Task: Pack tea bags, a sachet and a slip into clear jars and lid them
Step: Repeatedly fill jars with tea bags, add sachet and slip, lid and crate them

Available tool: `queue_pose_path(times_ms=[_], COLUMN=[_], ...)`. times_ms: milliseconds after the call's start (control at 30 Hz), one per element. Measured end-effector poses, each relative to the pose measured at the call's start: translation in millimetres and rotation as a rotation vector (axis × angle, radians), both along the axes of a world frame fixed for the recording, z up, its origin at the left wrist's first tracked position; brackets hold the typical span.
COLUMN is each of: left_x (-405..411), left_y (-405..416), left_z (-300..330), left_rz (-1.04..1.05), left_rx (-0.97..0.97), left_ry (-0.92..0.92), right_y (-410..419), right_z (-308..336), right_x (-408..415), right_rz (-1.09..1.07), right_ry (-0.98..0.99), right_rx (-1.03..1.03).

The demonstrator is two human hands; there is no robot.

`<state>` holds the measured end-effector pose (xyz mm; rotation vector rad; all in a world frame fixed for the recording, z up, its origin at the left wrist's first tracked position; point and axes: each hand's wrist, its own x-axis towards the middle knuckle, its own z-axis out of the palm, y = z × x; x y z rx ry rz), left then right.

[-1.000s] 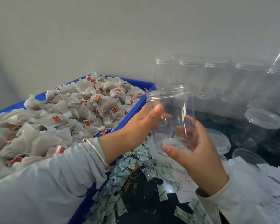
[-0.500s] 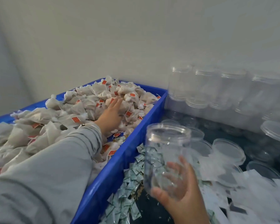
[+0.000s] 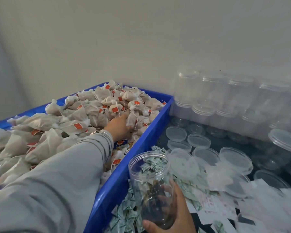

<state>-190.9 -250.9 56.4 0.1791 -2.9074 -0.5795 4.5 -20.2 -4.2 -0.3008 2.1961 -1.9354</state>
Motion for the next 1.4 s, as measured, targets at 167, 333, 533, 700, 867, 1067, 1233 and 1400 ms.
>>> queue_pose_path(times_ms=[167,333,533,700,867,1067,1233,1400], left_x=[-0.2,11.4,56.1,82.7,95.1,98.8,96.1,82.0], left_y=[8.1,12.8,31.4,56.3,63.4,66.4,65.3,55.2], left_z=[10.1,28.5,59.2,71.9,71.4,67.5,67.2,68.0], left_rz=[0.078,0.105,-0.062,-0.327,-0.551,-0.609,-0.534,-0.3], left_rx=[0.109,0.478,0.921,1.196,1.099,0.75,0.708,0.751], left_ry=[0.03,0.029,0.026,-0.172,-0.258,-0.229,-0.187,-0.038], right_y=[2.5,4.7,5.9,6.0,5.8,4.1,5.5,6.0], right_z=[2.5,2.4,-1.0,-4.9,-7.3,-9.2,-11.6,-12.4], right_x=[-0.9,-2.1,-3.6,-4.3,-5.9,-5.8,-4.5,-3.3], right_rz=[0.043,0.024,-0.036,-0.096,-0.151,-0.163,-0.178,-0.172], right_ry=[-0.016,-0.019,-0.007,0.005,0.02,0.025,0.05,0.049], right_rx=[-0.039,-0.071,-0.085,-0.099,-0.123,-0.15,-0.164,-0.203])
